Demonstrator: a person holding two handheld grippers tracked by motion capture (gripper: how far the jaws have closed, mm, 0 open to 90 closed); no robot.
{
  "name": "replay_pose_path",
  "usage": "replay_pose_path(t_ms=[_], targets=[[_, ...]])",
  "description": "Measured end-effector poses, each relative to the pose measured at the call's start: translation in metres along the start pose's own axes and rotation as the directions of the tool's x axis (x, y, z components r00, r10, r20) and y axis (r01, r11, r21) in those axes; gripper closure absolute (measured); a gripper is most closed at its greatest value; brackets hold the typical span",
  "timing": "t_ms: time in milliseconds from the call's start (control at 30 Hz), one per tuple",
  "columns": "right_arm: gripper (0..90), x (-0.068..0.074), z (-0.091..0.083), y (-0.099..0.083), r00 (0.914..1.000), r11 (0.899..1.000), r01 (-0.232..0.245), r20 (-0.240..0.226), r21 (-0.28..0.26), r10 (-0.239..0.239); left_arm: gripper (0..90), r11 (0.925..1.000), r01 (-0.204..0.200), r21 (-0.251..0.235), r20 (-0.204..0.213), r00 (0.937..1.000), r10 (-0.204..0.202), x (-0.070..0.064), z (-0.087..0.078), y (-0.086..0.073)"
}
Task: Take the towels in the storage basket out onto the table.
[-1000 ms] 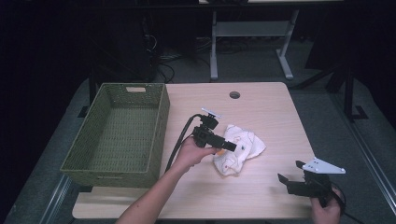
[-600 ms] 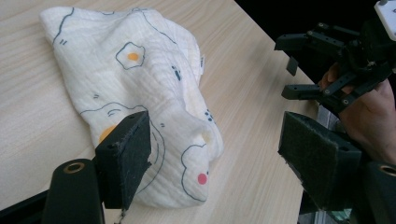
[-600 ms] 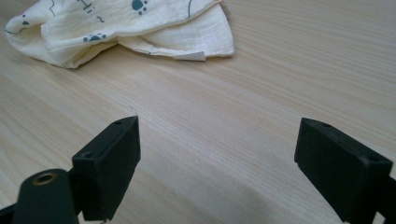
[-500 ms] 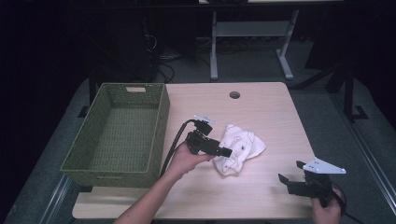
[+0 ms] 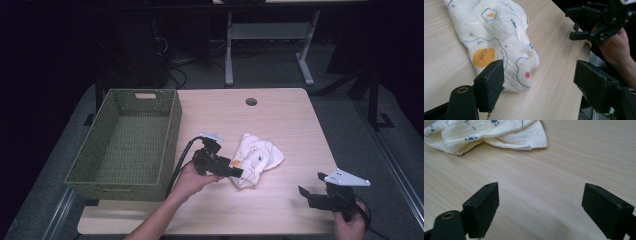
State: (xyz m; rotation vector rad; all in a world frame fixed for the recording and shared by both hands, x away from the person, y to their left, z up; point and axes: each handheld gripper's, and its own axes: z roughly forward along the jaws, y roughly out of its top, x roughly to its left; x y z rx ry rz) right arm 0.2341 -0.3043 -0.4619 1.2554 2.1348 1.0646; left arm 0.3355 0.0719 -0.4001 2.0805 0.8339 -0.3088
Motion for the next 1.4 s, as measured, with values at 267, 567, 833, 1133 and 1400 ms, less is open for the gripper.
replay_pose_path(t_ms=[267,567,833,1133,1400], targets=[[14.0,0.000,0.001,-0.001,1.0000,1.000,0.003,-0.001,0.003,-0.003,24.0,0.9997,-0.026,-0.001,0.016,0.9995,0.026,-0.005,-0.003,-0.017],[14.0,0.000,0.001,-0.001,1.0000,1.000,-0.003,0.001,0.007,0.003,24.0,0.9997,-0.026,-0.002,0.025,0.9994,0.026,-0.005,-0.007,-0.034],[14.0,0.001,0.002,-0.002,1.0000,1.000,0.001,-0.002,0.010,-0.001,23.9,0.9993,-0.037,0.001,0.011,0.9993,0.037,-0.007,-0.012,-0.047],[14.0,0.005,0.000,-0.005,1.0000,1.000,-0.006,0.002,0.004,0.006,23.9,0.9989,-0.043,-0.019,0.018,0.9989,0.044,-0.011,-0.019,-0.069],[14.0,0.005,-0.003,-0.006,1.0000,1.000,-0.002,-0.007,0.000,0.002,23.9,0.9997,-0.026,0.006,0.027,0.9993,0.025,-0.007,-0.012,-0.080]])
